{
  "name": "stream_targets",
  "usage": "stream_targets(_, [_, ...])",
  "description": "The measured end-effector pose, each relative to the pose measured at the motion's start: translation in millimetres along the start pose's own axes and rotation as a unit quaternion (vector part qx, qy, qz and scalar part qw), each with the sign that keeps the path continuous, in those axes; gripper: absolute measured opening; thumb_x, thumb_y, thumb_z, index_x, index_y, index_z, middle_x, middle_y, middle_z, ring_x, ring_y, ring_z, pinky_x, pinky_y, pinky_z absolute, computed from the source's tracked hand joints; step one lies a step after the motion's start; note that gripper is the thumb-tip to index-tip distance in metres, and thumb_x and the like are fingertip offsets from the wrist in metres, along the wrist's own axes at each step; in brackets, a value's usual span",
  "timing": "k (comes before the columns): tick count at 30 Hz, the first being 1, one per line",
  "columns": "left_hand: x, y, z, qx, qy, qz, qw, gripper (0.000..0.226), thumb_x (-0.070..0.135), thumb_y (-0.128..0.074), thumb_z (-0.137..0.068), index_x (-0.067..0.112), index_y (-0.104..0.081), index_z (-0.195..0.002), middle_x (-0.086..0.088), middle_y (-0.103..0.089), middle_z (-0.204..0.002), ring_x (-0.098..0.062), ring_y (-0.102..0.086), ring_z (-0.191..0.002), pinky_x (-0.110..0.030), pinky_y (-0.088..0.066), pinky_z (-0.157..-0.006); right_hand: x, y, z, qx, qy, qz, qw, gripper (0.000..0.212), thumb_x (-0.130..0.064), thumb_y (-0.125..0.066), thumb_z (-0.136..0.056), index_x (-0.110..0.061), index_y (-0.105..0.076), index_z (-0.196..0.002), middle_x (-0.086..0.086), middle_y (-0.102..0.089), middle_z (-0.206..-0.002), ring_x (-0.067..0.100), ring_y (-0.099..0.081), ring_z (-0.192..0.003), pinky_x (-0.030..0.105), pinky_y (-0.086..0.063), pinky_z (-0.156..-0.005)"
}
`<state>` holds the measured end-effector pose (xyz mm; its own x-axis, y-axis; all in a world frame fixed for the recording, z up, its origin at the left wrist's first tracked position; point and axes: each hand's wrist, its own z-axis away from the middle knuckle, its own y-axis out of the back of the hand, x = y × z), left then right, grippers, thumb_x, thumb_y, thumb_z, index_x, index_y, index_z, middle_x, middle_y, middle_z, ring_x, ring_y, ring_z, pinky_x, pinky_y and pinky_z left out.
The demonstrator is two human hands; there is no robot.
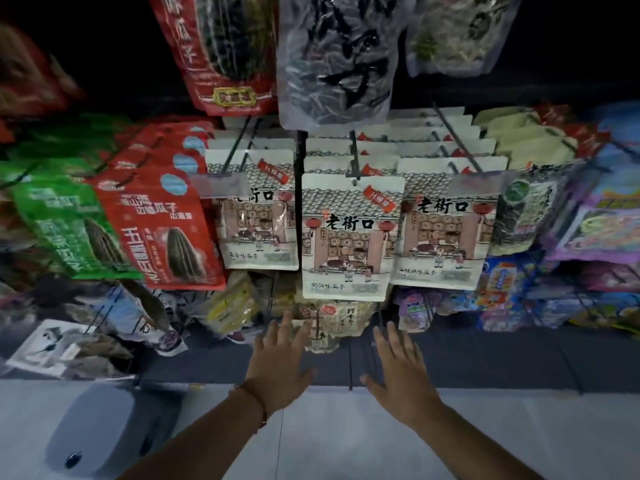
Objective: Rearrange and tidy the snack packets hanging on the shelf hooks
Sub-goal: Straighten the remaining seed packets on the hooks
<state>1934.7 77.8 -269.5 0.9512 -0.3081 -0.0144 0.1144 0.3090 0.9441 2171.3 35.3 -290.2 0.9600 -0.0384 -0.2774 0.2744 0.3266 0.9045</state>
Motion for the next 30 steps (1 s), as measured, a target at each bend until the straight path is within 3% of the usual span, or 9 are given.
stream_targets(5, [-2,-21,-25,0.025,-0.027,0.003,0.999,0.086,0.065,-0.037,-0.092,0.031,0.011,-0.154,-0.012,0.008,-0.164,-0.038,0.000,-0.150,-0.052,-0.012,-0.120,0,-8,-21,0.007,-0.005,-0.032,0.999,0.088,-0.061,-0.041,-0.095,-0.030,0.019,-0.152,-0.002,0.027,-0.159,0.028,0.017,-0.149,0.044,0.003,-0.120])
stream_targets(9, [3,-59,-67,0.085,-0.047,0.016,0.995,0.086,0.070,-0.011,-0.078,0.036,0.009,-0.154,-0.012,0.006,-0.164,-0.039,-0.005,-0.149,-0.053,-0.017,-0.118,13,-39,-66,0.042,0.019,-0.049,0.998,0.085,-0.059,-0.043,-0.095,-0.033,0.013,-0.153,-0.006,0.022,-0.160,0.023,0.018,-0.149,0.041,0.003,-0.120])
stream_targets(12, [3,-100,-104,0.129,-0.047,0.015,0.990,0.076,0.066,-0.024,-0.091,0.039,0.011,-0.153,-0.014,0.019,-0.161,-0.043,-0.002,-0.148,-0.056,-0.019,-0.116,31,-75,-107,0.087,0.024,-0.058,0.994,0.083,-0.058,-0.044,-0.095,-0.035,0.010,-0.153,-0.008,0.027,-0.157,0.025,0.015,-0.149,0.041,0.002,-0.119])
stream_targets(15, [2,-141,-145,0.255,-0.058,0.033,0.965,0.081,0.058,-0.047,-0.091,0.037,-0.001,-0.155,-0.020,0.012,-0.162,-0.050,-0.014,-0.145,-0.063,-0.034,-0.106,44,-109,-144,0.170,0.036,-0.073,0.982,0.081,-0.055,-0.047,-0.095,-0.040,0.010,-0.152,-0.008,0.030,-0.155,0.026,0.012,-0.150,0.043,-0.006,-0.119])
stream_targets(18, [2,-177,-184,0.331,-0.077,0.044,0.939,0.084,0.057,-0.046,-0.094,0.040,0.011,-0.153,-0.018,0.023,-0.160,-0.047,-0.005,-0.147,-0.061,-0.031,-0.110,52,-145,-175,0.264,0.054,-0.066,0.961,0.081,-0.055,-0.048,-0.094,-0.048,0.013,-0.147,-0.008,0.032,-0.155,0.023,0.012,-0.150,0.044,-0.012,-0.119])
stream_targets(21, [4,-193,-210,0.406,-0.080,0.067,0.908,0.078,0.058,-0.044,-0.094,0.039,0.002,-0.155,-0.014,0.030,-0.158,-0.042,-0.003,-0.149,-0.055,-0.031,-0.112,58,-174,-201,0.350,0.085,-0.077,0.930,0.084,-0.053,-0.051,-0.093,-0.048,0.011,-0.150,-0.009,0.032,-0.157,0.021,0.013,-0.150,0.045,-0.016,-0.118])
stream_targets(26, [13,-205,-233,0.456,-0.067,0.089,0.883,0.085,0.063,-0.046,-0.092,0.040,0.008,-0.153,-0.009,0.038,-0.154,-0.038,0.000,-0.149,-0.050,-0.028,-0.115,64,-191,-222,0.385,0.119,-0.094,0.910,0.084,-0.055,-0.049,-0.094,-0.048,0.012,-0.150,-0.017,0.042,-0.150,0.016,0.018,-0.148,0.044,-0.016,-0.118])
stream_targets(30, [16,-204,-245,0.452,-0.052,0.110,0.884,0.094,0.067,-0.049,-0.087,0.039,0.011,-0.153,-0.009,0.041,-0.153,-0.038,0.002,-0.149,-0.050,-0.028,-0.116,64,-185,-239,0.391,0.118,-0.084,0.909,0.082,-0.055,-0.049,-0.094,-0.042,0.007,-0.153,-0.011,0.036,-0.155,0.018,0.012,-0.150,0.043,-0.020,-0.117])
